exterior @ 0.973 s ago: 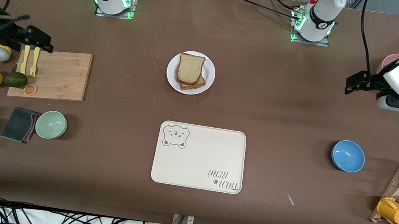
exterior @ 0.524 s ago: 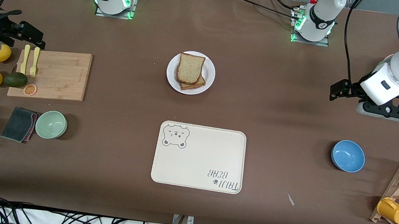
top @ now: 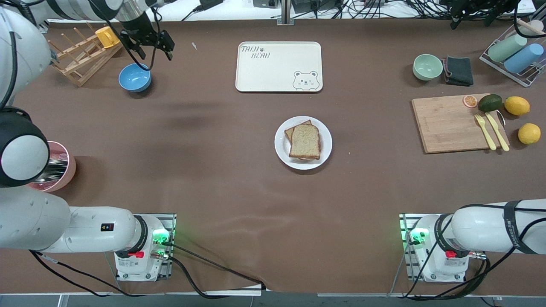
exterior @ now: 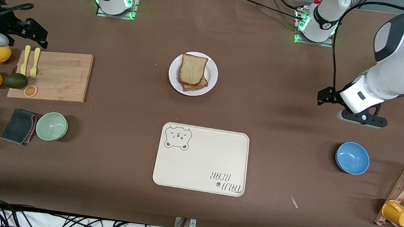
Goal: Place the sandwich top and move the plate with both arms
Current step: 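Reach the left gripper toward the rim of the white plate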
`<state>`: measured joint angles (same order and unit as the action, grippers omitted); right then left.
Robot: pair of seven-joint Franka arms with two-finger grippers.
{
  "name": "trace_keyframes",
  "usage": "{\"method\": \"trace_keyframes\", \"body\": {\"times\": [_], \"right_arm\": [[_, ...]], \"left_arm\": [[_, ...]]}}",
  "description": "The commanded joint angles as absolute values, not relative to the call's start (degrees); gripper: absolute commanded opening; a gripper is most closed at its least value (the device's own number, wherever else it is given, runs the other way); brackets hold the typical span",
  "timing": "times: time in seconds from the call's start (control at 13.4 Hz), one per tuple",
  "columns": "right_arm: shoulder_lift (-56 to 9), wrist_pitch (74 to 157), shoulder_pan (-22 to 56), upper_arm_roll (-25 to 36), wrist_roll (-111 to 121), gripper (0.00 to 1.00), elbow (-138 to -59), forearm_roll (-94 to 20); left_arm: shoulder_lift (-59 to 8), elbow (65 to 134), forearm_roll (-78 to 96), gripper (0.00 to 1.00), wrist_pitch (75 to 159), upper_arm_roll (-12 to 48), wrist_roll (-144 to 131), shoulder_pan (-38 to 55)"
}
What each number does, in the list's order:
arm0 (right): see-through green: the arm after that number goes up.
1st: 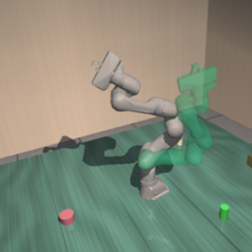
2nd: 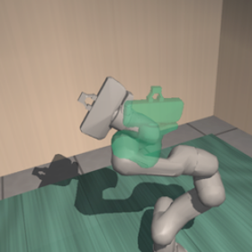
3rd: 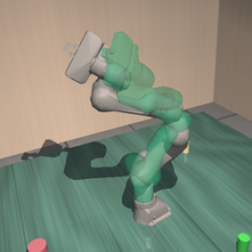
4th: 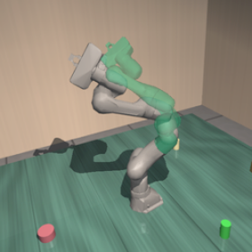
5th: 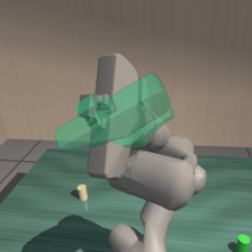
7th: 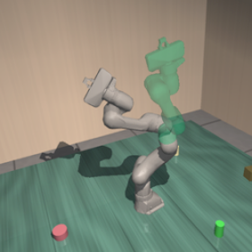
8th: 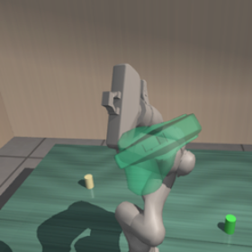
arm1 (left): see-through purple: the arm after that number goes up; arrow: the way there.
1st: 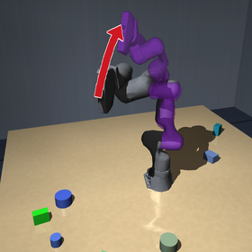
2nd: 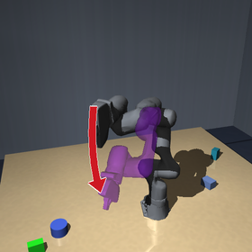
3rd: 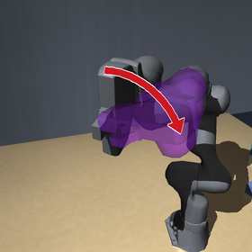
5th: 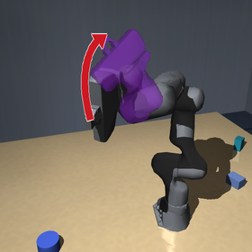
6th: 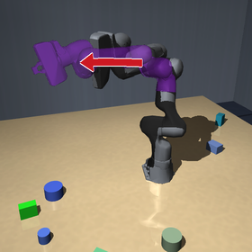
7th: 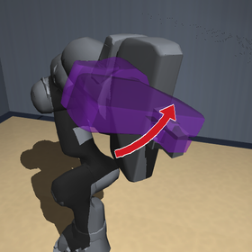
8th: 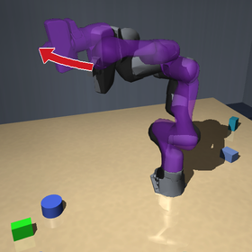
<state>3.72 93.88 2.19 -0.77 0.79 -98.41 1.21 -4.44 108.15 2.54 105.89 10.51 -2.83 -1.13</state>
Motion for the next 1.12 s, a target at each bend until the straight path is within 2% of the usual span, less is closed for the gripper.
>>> {"method": "trace_keyframes", "body": {"times": [0.0,0.22,0.45,0.82,1.05], "right_arm": [[3.52,94.13,1.14,-1.49,1.49,1.0,-97.91,1.41],[3.25,94.13,1.06,-1.5,1.41,1.0,-97.74,1.32],[3.16,94.13,1.06,-1.49,1.32,1.0,-97.65,1.32],[2.9,94.13,0.97,-1.41,1.41,1.0,-97.56,1.23],[2.9,94.04,0.97,-1.41,1.32,1.0,-97.65,1.14]], "left_arm": [[-7.37,108.11,3.87,1.0,106.7,10.46,-1.41,-1.05],[-9.66,108.11,3.95,1.0,107.05,10.55,-1.49,-0.44],[-11.07,109.76,9.74,1.0,111.08,10.46,-1.49,0.0],[-12.21,121.53,18.95,1.0,127.85,11.86,-1.41,2.11],[-13.44,125.15,23.02,1.0,134.55,14.23,-1.49,3.33]]}}
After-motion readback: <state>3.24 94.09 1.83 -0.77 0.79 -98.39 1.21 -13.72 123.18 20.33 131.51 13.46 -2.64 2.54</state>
